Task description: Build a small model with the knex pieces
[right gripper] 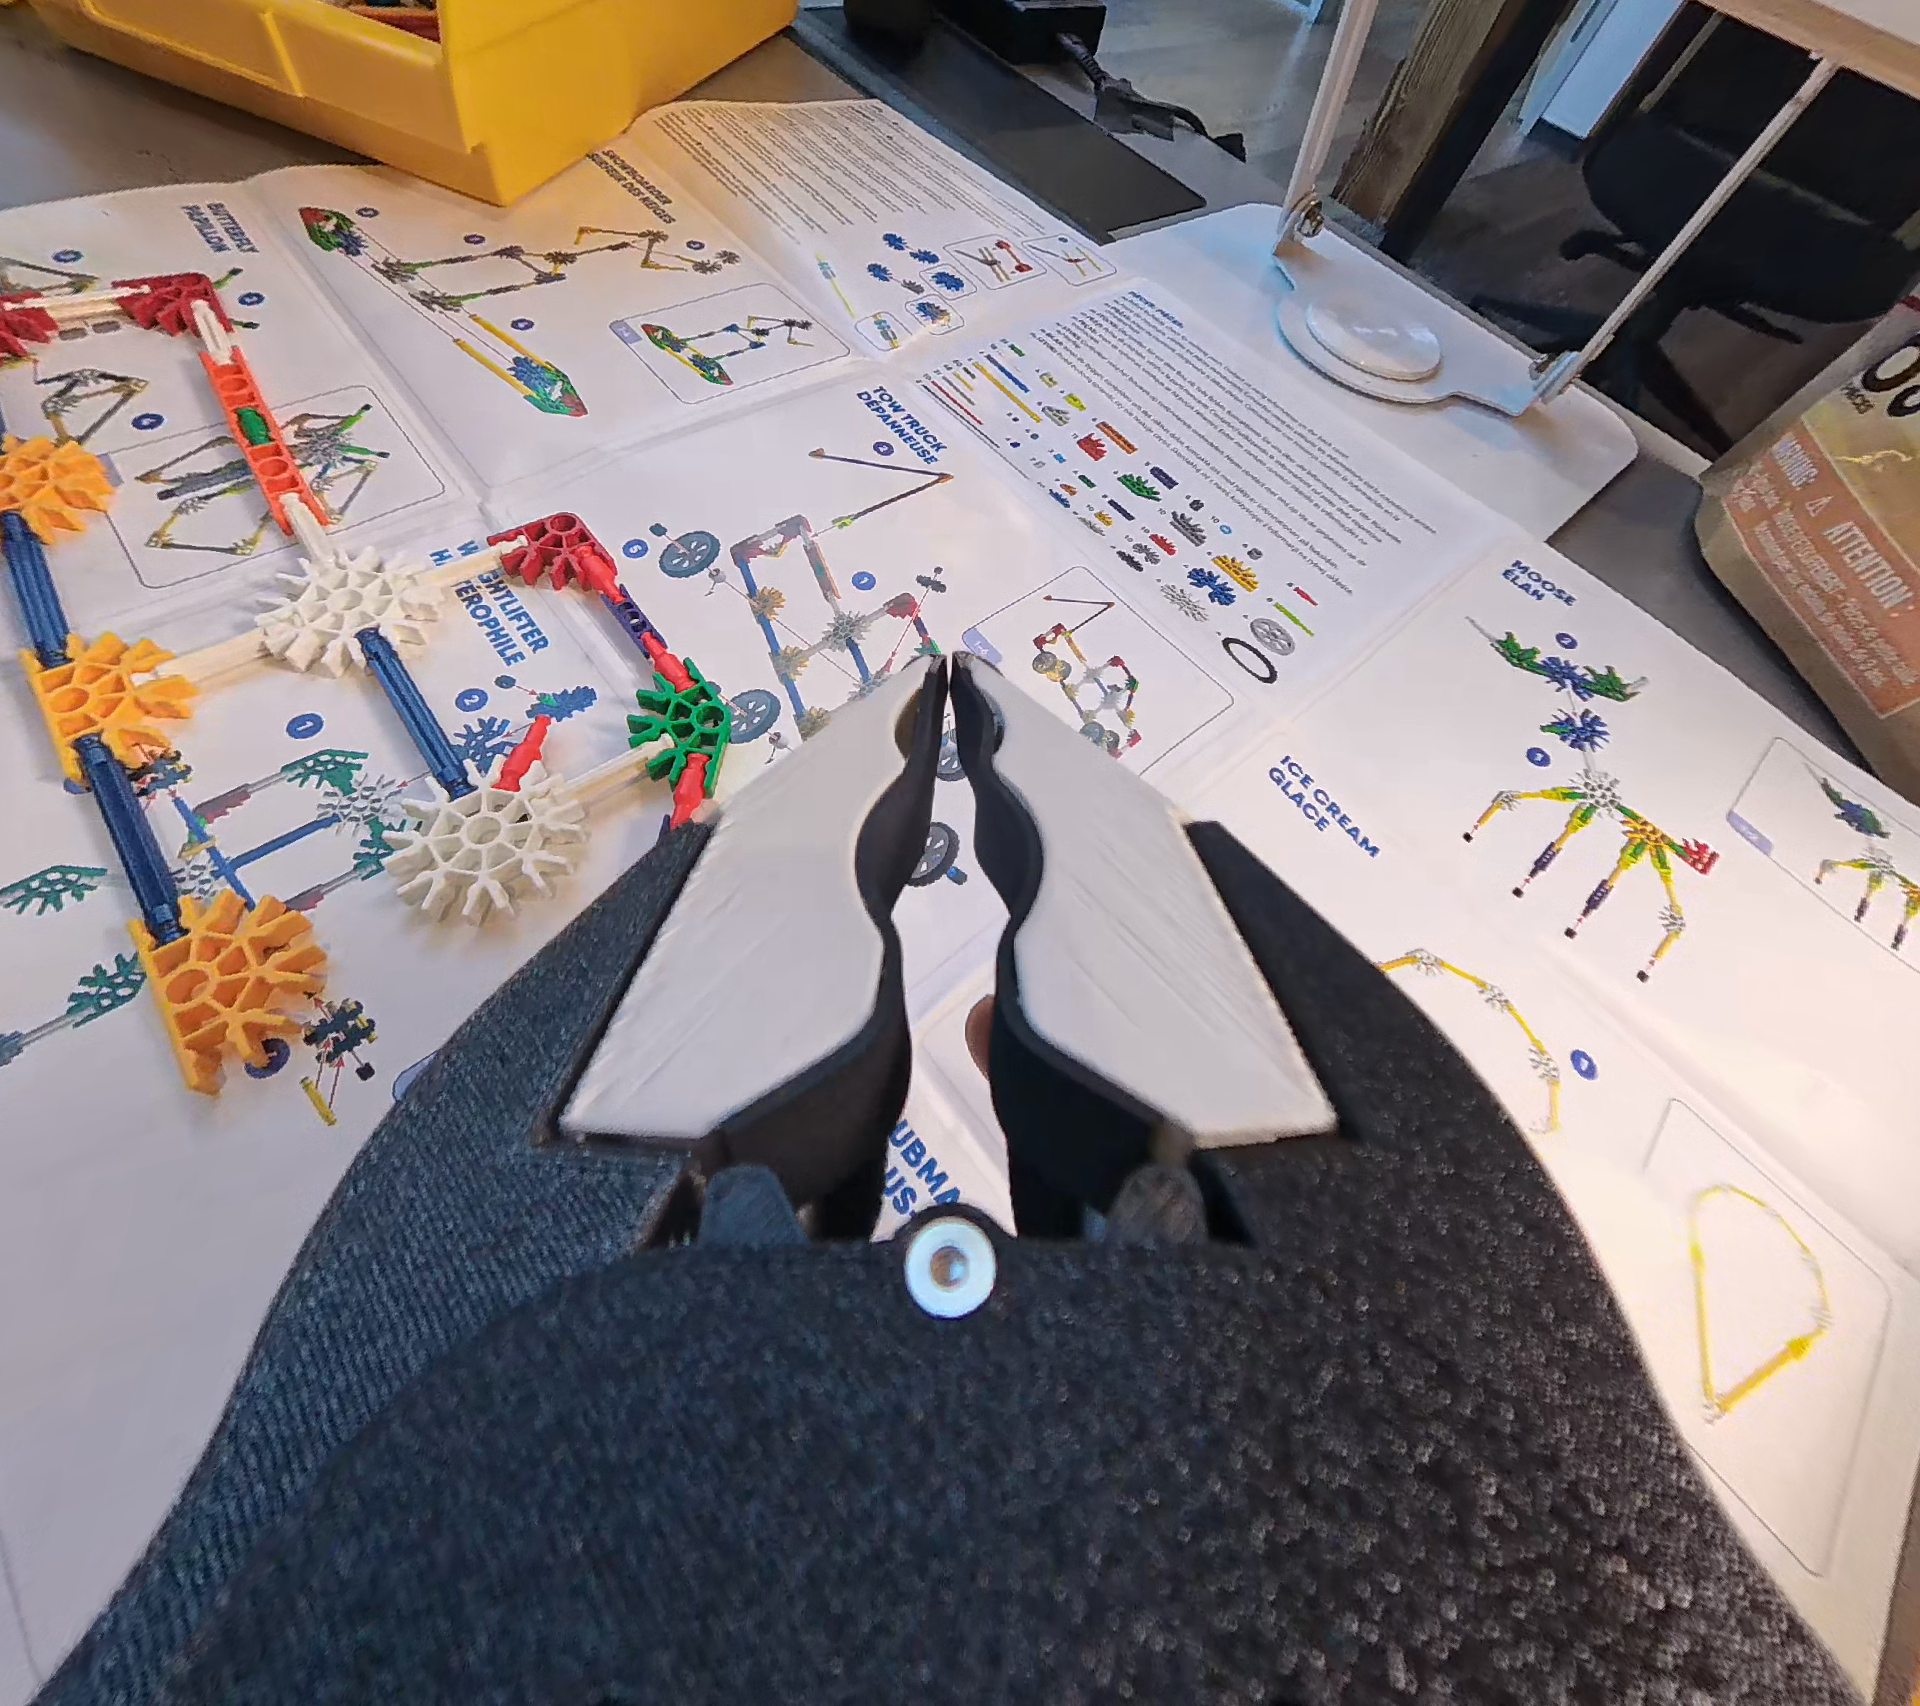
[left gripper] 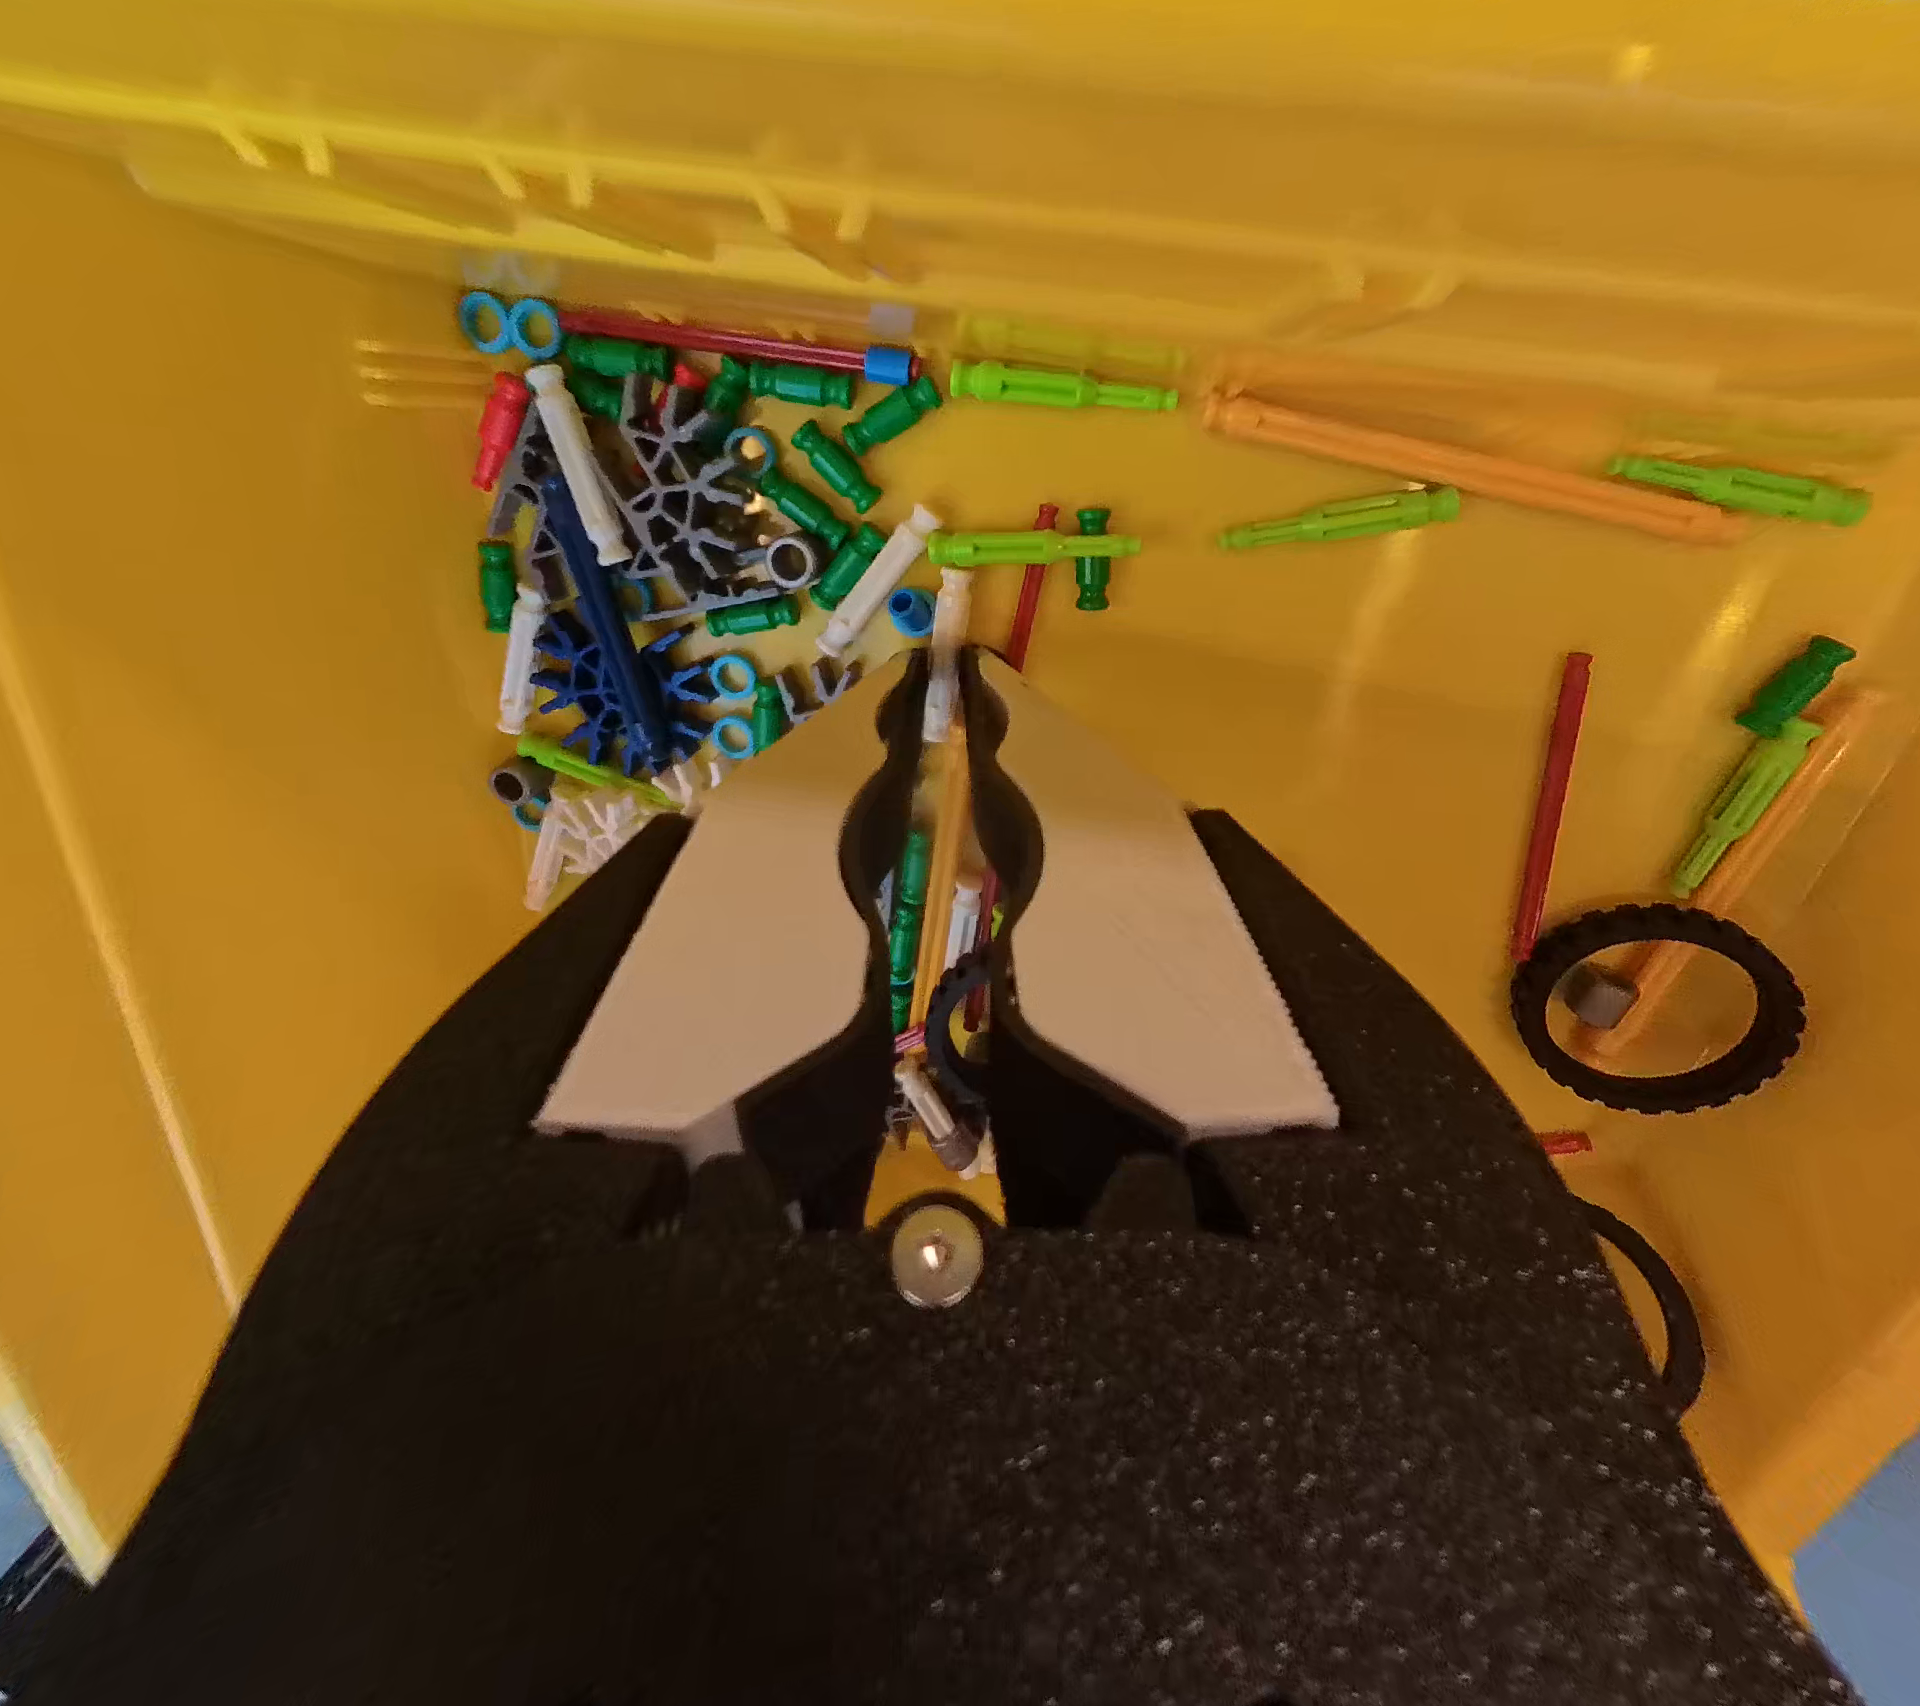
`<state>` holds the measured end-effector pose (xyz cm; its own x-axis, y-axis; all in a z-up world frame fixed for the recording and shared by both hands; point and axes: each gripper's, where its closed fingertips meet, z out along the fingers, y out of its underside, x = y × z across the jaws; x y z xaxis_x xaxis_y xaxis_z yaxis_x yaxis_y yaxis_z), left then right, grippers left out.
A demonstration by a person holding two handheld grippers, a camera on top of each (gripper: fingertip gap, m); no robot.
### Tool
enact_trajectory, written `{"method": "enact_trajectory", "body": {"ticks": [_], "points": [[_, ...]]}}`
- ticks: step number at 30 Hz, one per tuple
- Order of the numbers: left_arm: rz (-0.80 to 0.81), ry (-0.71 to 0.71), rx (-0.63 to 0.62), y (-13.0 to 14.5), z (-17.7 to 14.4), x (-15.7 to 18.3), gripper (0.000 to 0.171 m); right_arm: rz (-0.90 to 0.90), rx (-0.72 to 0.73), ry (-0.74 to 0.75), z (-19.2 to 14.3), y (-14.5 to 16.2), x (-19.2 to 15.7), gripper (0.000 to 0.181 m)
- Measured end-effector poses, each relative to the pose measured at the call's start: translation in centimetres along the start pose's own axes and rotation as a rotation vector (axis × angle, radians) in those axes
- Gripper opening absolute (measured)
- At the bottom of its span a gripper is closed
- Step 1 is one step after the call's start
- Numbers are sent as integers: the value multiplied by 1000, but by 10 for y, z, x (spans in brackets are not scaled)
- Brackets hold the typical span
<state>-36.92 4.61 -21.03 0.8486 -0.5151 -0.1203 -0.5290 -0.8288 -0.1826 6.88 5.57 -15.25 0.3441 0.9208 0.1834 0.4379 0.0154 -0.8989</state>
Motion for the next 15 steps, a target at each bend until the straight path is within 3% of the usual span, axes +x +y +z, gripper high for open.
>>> {"method": "enact_trajectory", "body": {"ticks": [4, 7, 9, 12, 15], "points": [[-17, -9, 32, -2, -11, 2, 3, -5, 19, 21, -3, -5, 3, 0], [-13, -34, 134, -14, -46, 9, 3, 9, 57, 28, -8, -14, 5, 0], [7, -37, 264, -32, -80, 28, 3, 17, 85, 18, -11, -21, 3, 1], [119, 13, 478, -63, -125, 93, 3, 10, 136, -33, -14, -33, -9, 2], [290, 104, 634, -84, -144, 189, 3, -32, 190, -169, -19, -48, -40, 6]]}}
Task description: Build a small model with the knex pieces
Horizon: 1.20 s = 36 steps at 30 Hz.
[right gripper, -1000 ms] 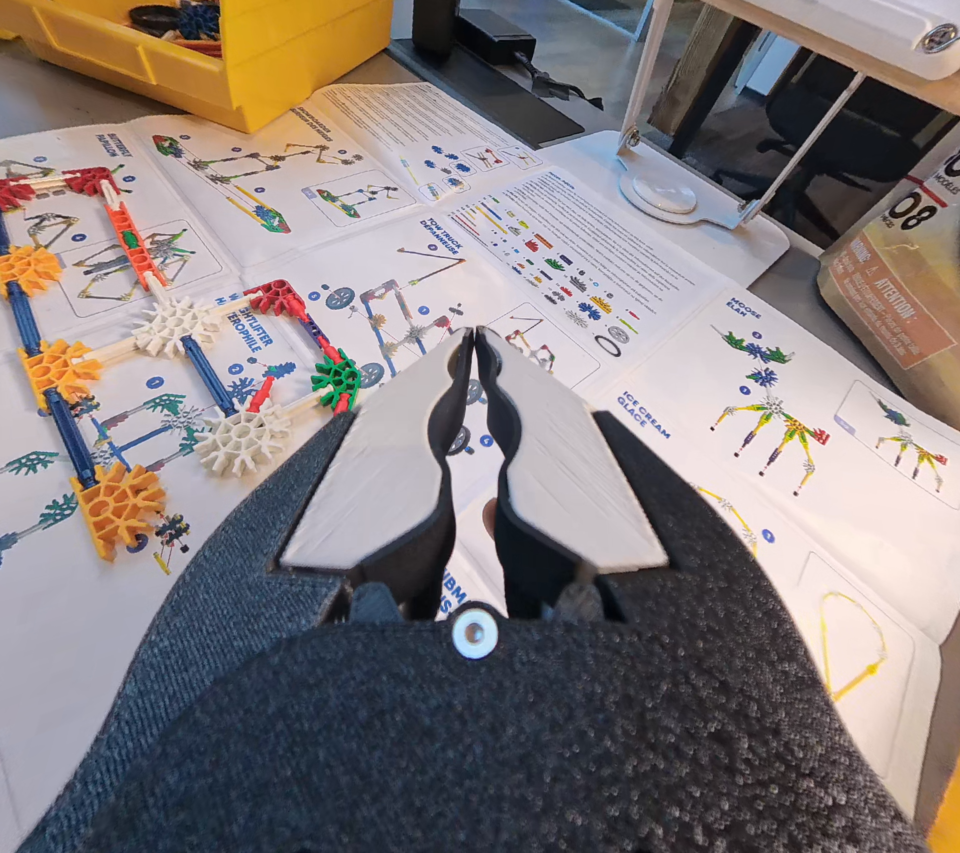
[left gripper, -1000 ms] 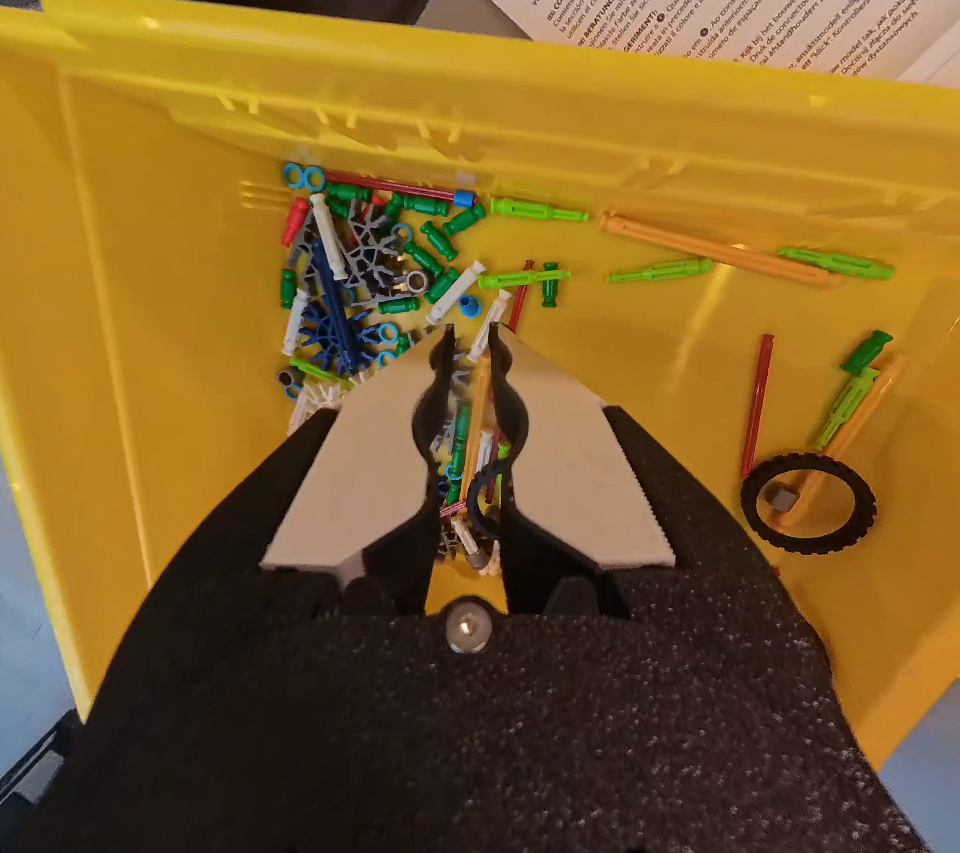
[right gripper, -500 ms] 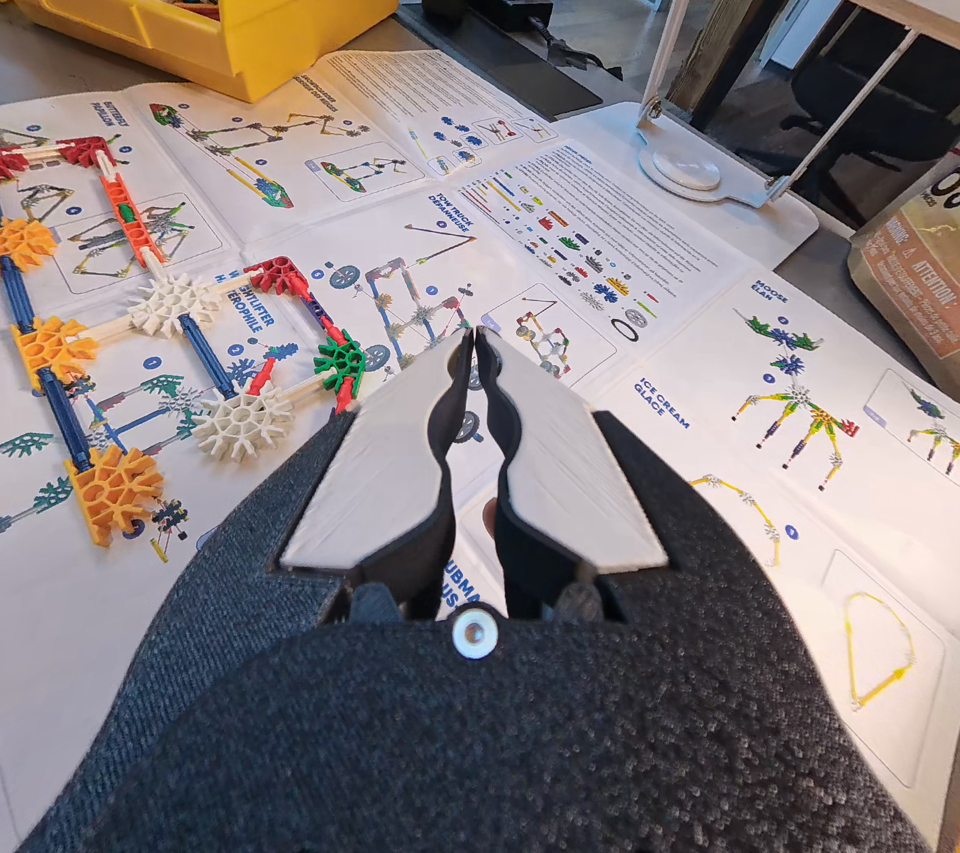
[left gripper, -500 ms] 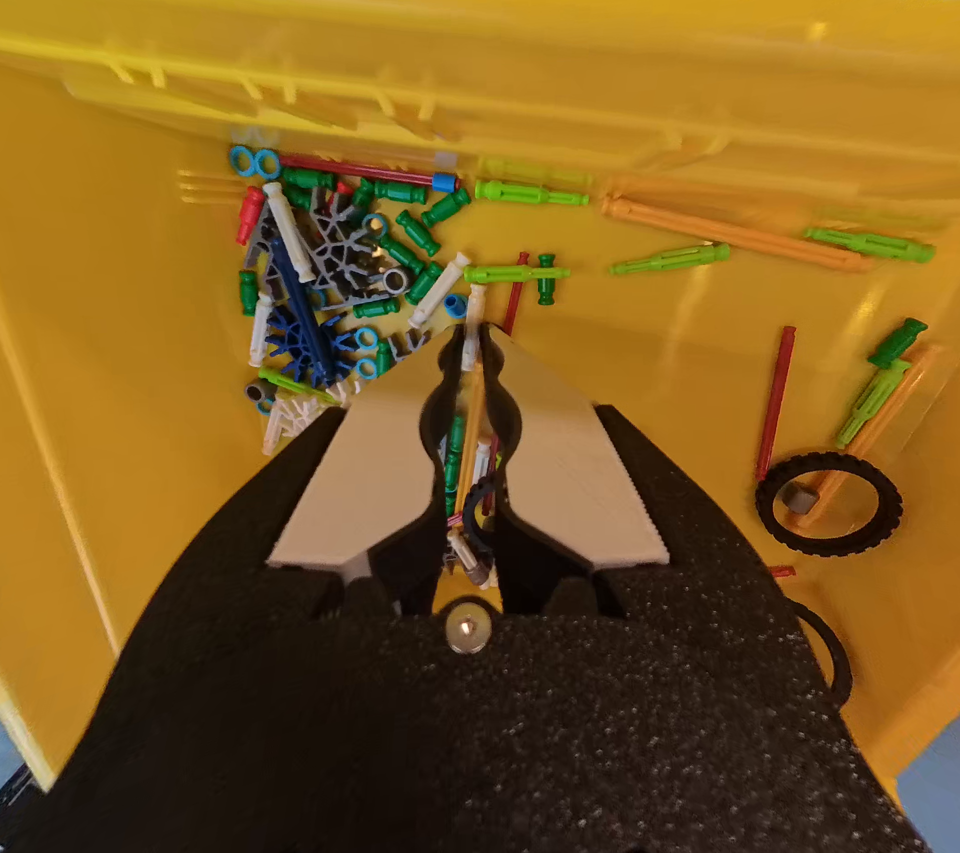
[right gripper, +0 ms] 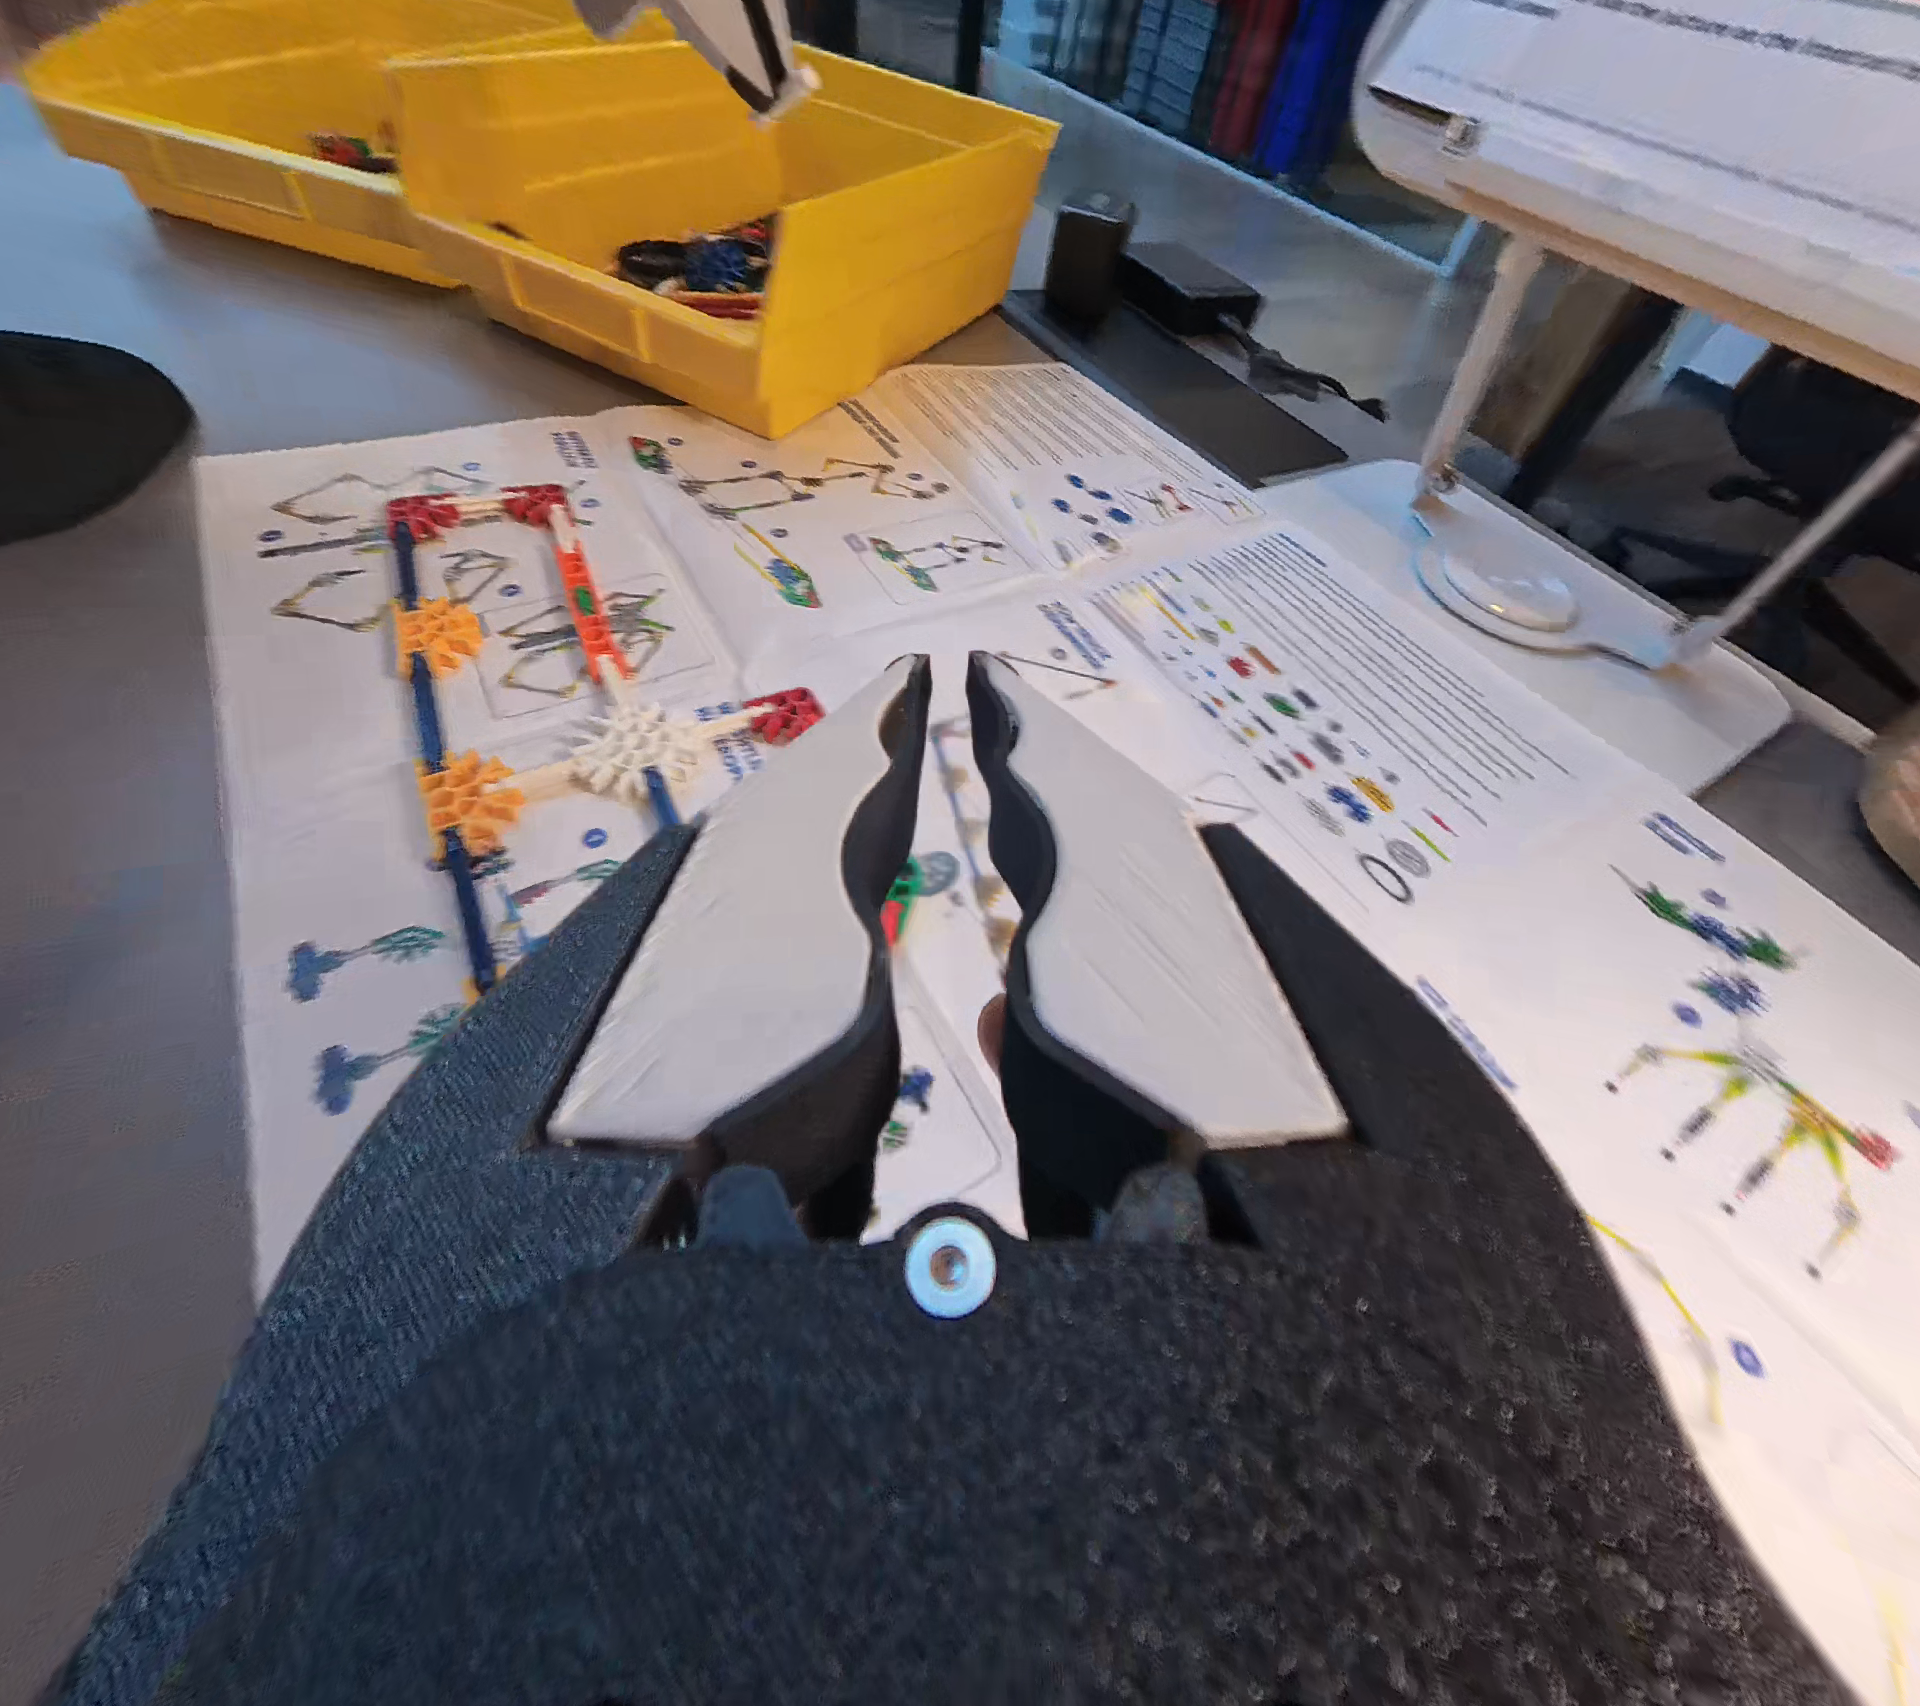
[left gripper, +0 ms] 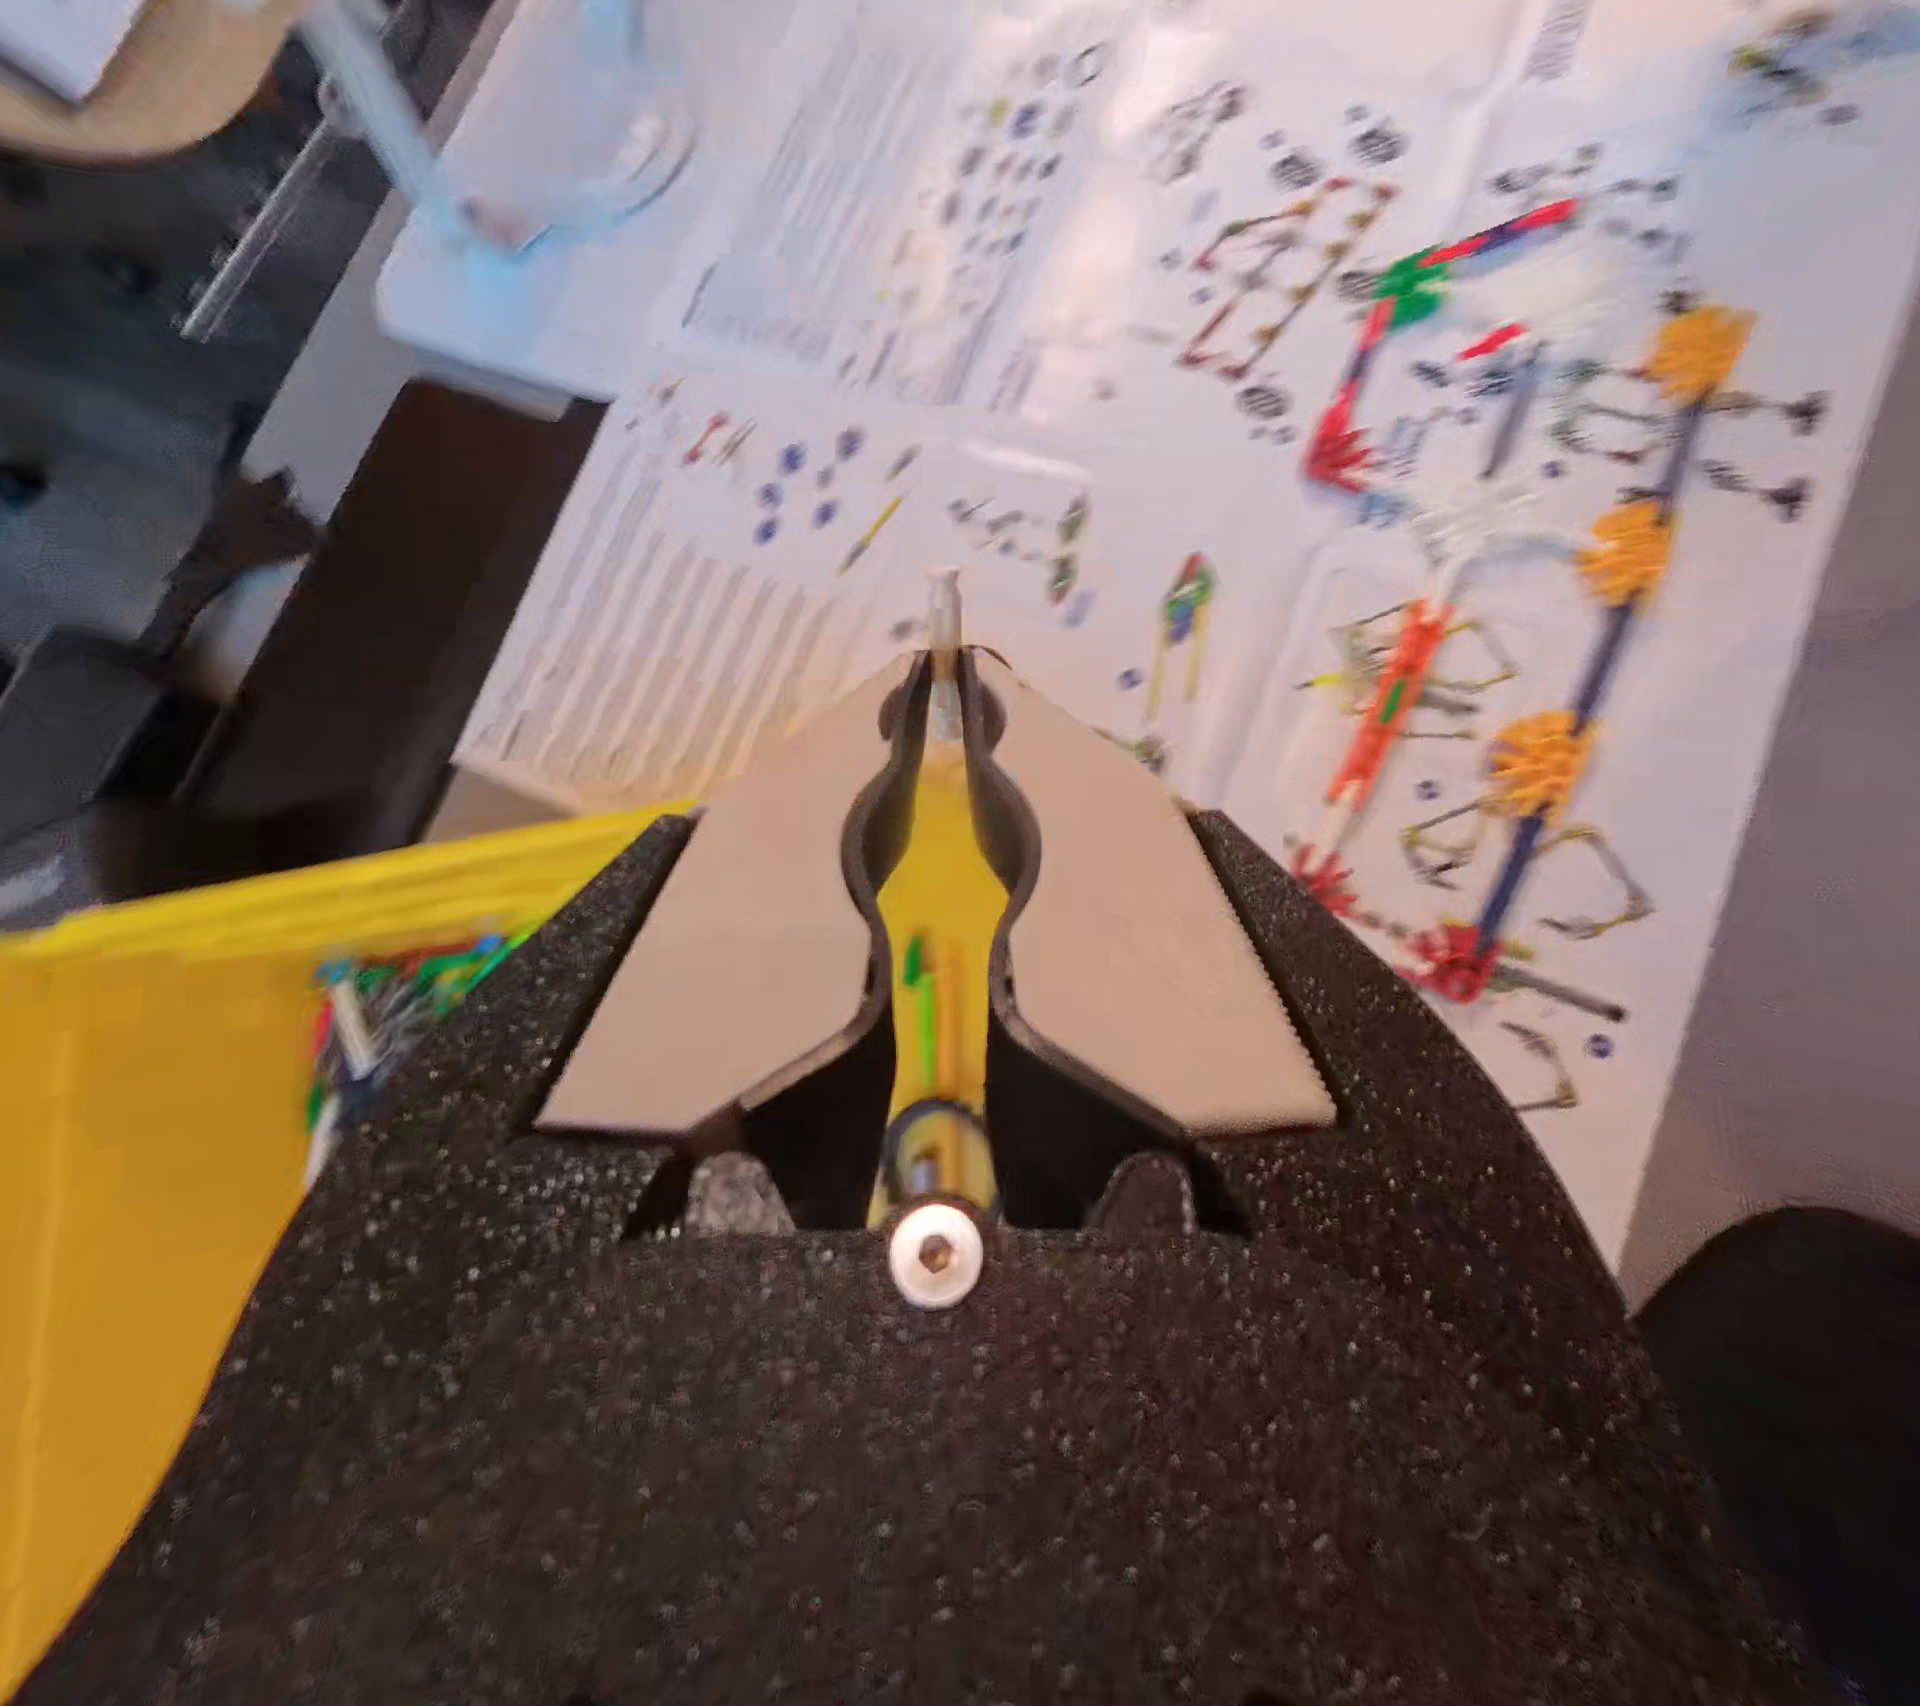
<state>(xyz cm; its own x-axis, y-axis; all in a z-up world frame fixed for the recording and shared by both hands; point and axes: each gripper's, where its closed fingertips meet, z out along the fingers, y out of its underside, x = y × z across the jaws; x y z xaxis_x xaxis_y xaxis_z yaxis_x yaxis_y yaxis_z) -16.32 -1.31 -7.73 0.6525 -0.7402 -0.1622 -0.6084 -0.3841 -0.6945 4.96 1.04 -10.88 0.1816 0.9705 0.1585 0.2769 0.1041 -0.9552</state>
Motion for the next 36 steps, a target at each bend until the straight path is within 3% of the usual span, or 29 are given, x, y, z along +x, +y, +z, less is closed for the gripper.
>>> {"method": "enact_trajectory", "body": {"ticks": [5, 7, 10, 19, 28, 36], "points": [[131, 289, 133, -31, 50, 145, 3, -149, -2, -294, 2, -15, -80, 12], [147, 377, 134, -32, 66, 180, 3, -202, -44, -351, 3, -10, -102, 17], [193, 415, 120, -34, 77, 207, 3, -248, -111, -415, 0, 2, -124, 16], [198, 469, 117, -31, 81, 232, 3, -237, -113, -410, -12, 10, -136, 5], [72, 529, 338, -44, 73, 233, 8, -94, -12, -430, -24, 2, -129, 5], [-3, 587, 432, -50, 65, 231, 4, 13, 80, -473, -30, -12, -126, 5]]}}
